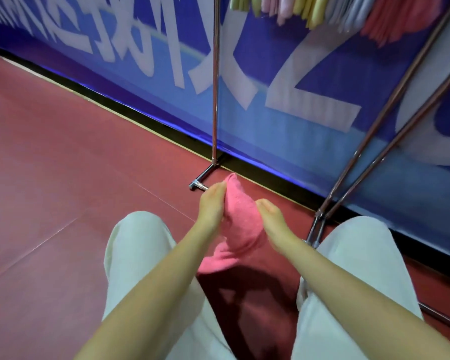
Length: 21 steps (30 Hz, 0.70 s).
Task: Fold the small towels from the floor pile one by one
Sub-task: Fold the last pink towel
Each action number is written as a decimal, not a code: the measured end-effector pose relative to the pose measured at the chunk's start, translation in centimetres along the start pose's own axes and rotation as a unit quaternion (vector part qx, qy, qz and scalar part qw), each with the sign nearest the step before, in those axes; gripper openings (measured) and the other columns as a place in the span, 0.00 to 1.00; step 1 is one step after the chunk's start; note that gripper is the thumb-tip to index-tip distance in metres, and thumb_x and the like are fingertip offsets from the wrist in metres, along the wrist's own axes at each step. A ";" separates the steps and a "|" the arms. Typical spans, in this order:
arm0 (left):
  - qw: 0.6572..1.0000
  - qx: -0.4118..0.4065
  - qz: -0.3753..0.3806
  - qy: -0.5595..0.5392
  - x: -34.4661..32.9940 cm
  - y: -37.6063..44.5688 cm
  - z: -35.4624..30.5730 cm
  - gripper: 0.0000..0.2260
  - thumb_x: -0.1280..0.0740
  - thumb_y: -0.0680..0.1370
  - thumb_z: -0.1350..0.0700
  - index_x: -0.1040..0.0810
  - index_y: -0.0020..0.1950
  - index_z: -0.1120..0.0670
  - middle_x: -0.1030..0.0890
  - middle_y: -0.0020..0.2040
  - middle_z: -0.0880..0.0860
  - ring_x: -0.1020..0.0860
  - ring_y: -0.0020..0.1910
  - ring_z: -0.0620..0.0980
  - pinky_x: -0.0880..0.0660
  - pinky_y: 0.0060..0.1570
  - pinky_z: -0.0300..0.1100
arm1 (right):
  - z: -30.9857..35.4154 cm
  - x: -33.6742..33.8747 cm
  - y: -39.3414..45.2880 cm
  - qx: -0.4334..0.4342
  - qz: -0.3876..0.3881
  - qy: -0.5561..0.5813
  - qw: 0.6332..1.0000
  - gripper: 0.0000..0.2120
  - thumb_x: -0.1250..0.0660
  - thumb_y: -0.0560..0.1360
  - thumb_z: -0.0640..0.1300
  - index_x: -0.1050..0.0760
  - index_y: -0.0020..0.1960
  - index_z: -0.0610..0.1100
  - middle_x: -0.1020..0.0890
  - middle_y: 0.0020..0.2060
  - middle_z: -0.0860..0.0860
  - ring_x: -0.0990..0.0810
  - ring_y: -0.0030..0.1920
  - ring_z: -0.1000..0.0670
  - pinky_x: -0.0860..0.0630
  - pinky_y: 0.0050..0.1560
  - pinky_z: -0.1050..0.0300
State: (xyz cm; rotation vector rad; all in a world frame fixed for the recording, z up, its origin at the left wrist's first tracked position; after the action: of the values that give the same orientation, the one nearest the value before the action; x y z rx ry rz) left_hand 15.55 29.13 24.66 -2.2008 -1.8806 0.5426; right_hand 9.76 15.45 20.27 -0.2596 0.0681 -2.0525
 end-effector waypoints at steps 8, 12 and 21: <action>0.999 0.034 -0.019 -0.033 2.8 -2.0 0.6 0.09 0.37 0.81 0.54 0.20 0.44 0.54 0.19 0.43 0.54 0.22 0.46 0.55 0.25 0.53 0.48 | 1.4 2.1 -1.5 -0.042 -0.087 0.190 0.977 0.07 0.37 0.78 0.40 0.23 0.43 0.46 0.22 0.41 0.51 0.26 0.44 0.52 0.29 0.50 0.58; 0.995 0.082 -0.009 -0.057 3.7 -2.6 1.1 0.13 0.36 0.80 0.52 0.21 0.42 0.59 0.19 0.37 0.57 0.20 0.35 0.52 0.22 0.37 0.41 | 2.0 1.8 -2.2 0.061 -0.016 0.008 0.998 0.09 0.35 0.78 0.47 0.25 0.40 0.45 0.26 0.35 0.52 0.29 0.38 0.57 0.32 0.42 0.62; 0.995 0.038 0.057 -0.070 5.8 -1.9 1.0 0.05 0.32 0.78 0.59 0.22 0.43 0.58 0.19 0.33 0.56 0.21 0.29 0.49 0.21 0.32 0.39 | -1.9 -2.0 -2.5 0.083 0.118 -0.167 0.975 0.11 0.36 0.77 0.40 0.25 0.36 0.42 0.26 0.32 0.51 0.30 0.35 0.56 0.31 0.40 0.57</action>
State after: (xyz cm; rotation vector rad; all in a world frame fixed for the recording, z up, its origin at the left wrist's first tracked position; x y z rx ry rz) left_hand 14.11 35.08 23.61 -2.2847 -1.7728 0.7948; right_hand 8.09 18.31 18.52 -0.4658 -0.2673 -1.7424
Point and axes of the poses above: each hand's wrist, its own y-axis towards the middle knuckle, its own x-axis out of the back of the hand, z = x × y, the point moved 4 cm from there along y, towards the middle knuckle
